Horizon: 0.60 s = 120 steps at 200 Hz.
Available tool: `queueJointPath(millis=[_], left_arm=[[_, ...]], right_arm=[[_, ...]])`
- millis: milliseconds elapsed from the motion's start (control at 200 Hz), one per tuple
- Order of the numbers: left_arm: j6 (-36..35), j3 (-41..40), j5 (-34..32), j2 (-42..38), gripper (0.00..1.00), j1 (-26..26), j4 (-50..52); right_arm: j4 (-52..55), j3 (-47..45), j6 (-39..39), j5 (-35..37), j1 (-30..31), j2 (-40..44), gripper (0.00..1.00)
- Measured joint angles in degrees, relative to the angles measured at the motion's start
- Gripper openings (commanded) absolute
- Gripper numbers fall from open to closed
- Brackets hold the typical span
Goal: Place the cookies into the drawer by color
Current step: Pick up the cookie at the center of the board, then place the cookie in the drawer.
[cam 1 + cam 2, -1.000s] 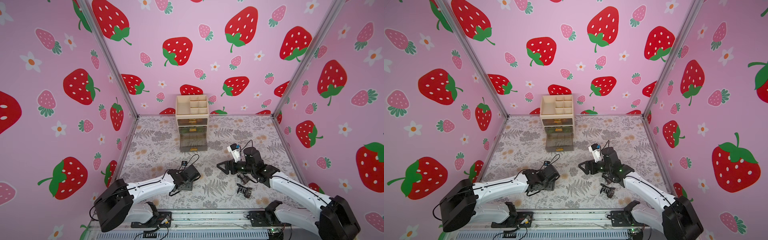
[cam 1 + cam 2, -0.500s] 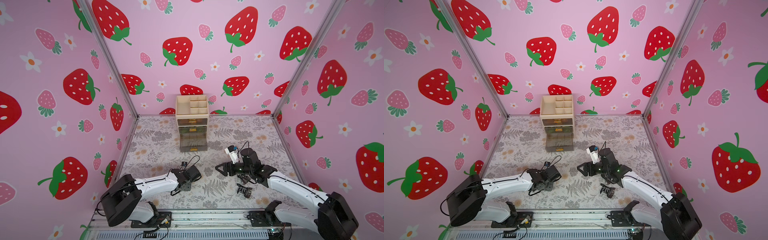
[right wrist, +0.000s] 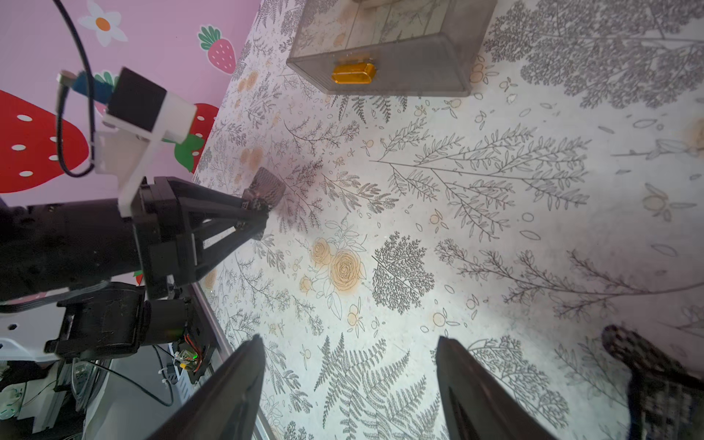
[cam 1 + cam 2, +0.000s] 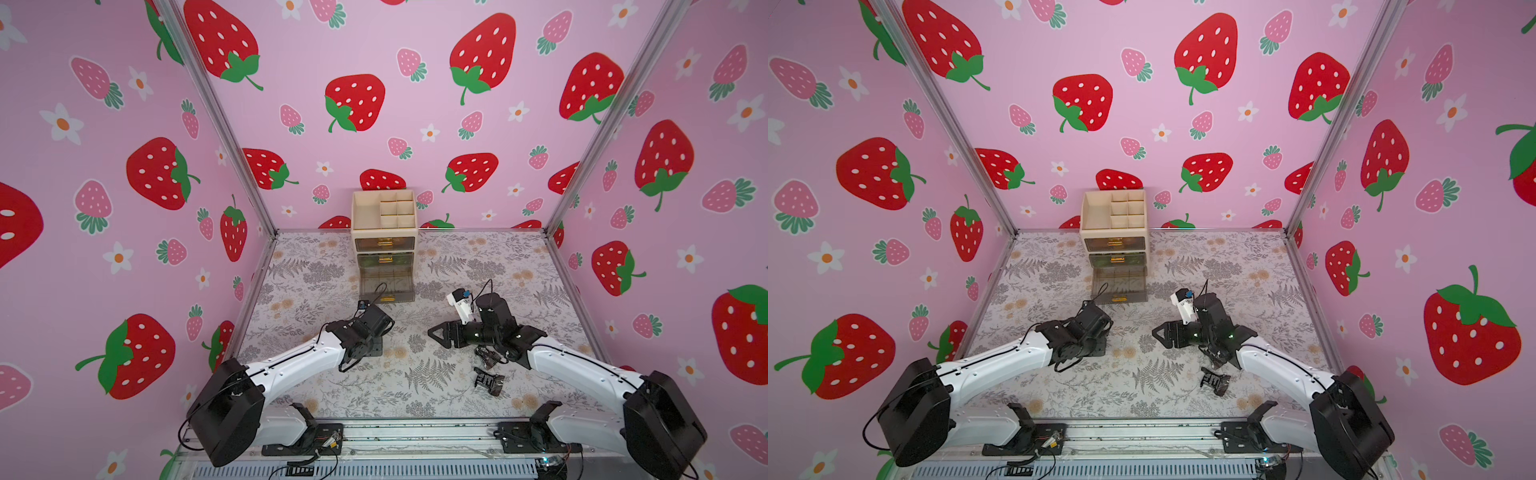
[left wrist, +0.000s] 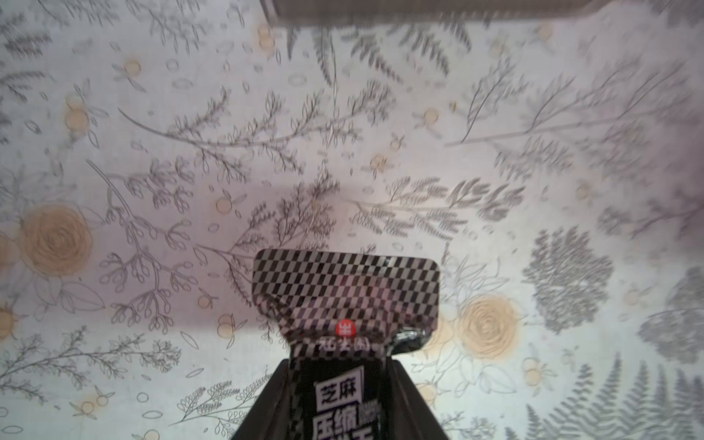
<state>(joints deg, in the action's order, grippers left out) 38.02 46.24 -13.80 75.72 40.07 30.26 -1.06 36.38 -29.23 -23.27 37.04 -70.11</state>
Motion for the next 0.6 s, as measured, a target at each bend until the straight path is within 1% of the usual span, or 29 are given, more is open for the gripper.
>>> queueJointPath(millis=[135, 290, 405, 485, 600], left_arm=[[-2.62, 8.63, -0.2, 3.37, 0.4, -3.76, -0.28], [-6.54, 19.34, -0.26, 11.47, 0.4, -8.31, -1.03], [-9.01, 24.96, -0.07, 17.35, 0.39, -11.34, -2.43], [-10.71, 28.44, -0.46, 21.18, 0.38, -12.55, -2.8], [-12.83, 33.57, -1.31, 26.62, 0.37, -12.92, -3.45]], right_arm=[[-0.66, 4.76, -0.13, 0.17, 0.11, -3.43, 0.76], [-0.94, 10.36, 0.33, 0.81, 0.11, -8.39, 0.76], [-0.85, 13.57, 1.46, 2.12, 0.11, -11.74, 0.76], [-0.59, 15.52, 2.51, 3.1, 0.11, -14.01, 0.76], [-0.39, 17.51, 3.82, 3.34, -0.11, -16.7, 0.76]])
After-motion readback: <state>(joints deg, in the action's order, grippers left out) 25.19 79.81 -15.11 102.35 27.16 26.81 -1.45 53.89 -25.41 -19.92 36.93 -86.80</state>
